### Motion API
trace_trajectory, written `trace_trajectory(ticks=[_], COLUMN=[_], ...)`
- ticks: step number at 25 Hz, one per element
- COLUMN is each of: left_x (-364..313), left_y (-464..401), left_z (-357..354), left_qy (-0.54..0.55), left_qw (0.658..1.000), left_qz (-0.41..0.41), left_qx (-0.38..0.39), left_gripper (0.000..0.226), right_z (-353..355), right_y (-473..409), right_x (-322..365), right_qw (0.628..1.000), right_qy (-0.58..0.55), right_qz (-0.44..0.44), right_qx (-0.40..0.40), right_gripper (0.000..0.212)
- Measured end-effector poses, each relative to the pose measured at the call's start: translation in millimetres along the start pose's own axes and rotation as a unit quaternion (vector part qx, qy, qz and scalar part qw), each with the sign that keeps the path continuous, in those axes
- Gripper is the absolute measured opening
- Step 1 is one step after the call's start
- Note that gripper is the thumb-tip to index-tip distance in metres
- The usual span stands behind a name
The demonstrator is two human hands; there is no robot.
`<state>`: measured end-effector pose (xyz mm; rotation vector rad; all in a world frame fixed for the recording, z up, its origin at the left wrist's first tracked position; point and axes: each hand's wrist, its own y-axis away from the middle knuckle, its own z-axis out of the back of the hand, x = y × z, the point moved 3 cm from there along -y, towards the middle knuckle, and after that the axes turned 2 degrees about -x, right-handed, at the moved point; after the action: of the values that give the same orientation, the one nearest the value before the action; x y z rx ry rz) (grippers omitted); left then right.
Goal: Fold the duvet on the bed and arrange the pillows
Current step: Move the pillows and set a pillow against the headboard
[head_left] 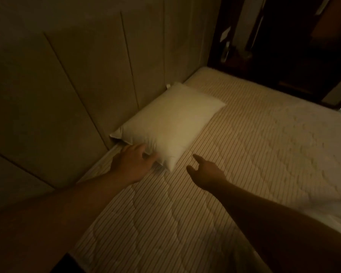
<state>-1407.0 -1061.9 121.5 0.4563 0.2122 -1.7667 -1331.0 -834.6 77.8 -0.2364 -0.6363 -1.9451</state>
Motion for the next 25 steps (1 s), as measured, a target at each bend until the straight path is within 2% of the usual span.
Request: trace_trajectory(ticks=[4, 7, 9, 11, 13, 15, 16, 19, 21, 23, 25], left_x=[71, 104, 118, 132, 142, 146, 146, 142, 139, 136, 134], left_y=[-79, -113, -127, -136, -138, -136, -135, -129, -131, -127, -121], left_z=[-47, -74, -91, -108, -124, -136, -143, -157, -161, -162, -165], left_qy=[0.031, 0.027, 0.022, 0.017, 0.02, 0.013, 0.013, 0.018, 0.031, -0.001, -0.038], left_qw=[0.998, 0.995, 0.994, 0.992, 0.99, 0.987, 0.987, 0.987, 0.988, 0.992, 0.992], left_qz=[0.026, 0.048, 0.052, 0.056, 0.06, 0.064, 0.065, 0.05, 0.051, 0.067, 0.094], left_qx=[0.047, 0.08, 0.096, 0.108, 0.129, 0.144, 0.149, 0.15, 0.142, 0.111, 0.078], left_gripper=[0.077, 0.065, 0.064, 0.066, 0.067, 0.068, 0.068, 0.07, 0.059, 0.044, 0.047], right_z=[-82, -134, -161, -182, -188, -188, -187, -193, -196, -206, -205], right_y=[-95, -150, -181, -201, -205, -198, -189, -144, -99, -49, -23], right_x=[38, 53, 48, 37, 27, 17, 9, -34, -67, -87, -95], right_qw=[0.993, 0.98, 0.97, 0.977, 0.988, 0.985, 0.983, 0.98, 0.973, 0.951, 0.935], right_qy=[-0.043, -0.106, -0.148, -0.085, 0.058, 0.15, 0.162, 0.146, 0.15, 0.174, 0.117], right_qz=[-0.095, -0.144, -0.18, -0.182, -0.103, -0.01, -0.002, -0.044, -0.066, -0.069, -0.124], right_qx=[0.049, 0.084, 0.065, 0.067, 0.099, 0.088, 0.087, 0.126, 0.162, 0.244, 0.31], right_gripper=[0.074, 0.039, 0.044, 0.052, 0.044, 0.036, 0.033, 0.034, 0.037, 0.04, 0.037])
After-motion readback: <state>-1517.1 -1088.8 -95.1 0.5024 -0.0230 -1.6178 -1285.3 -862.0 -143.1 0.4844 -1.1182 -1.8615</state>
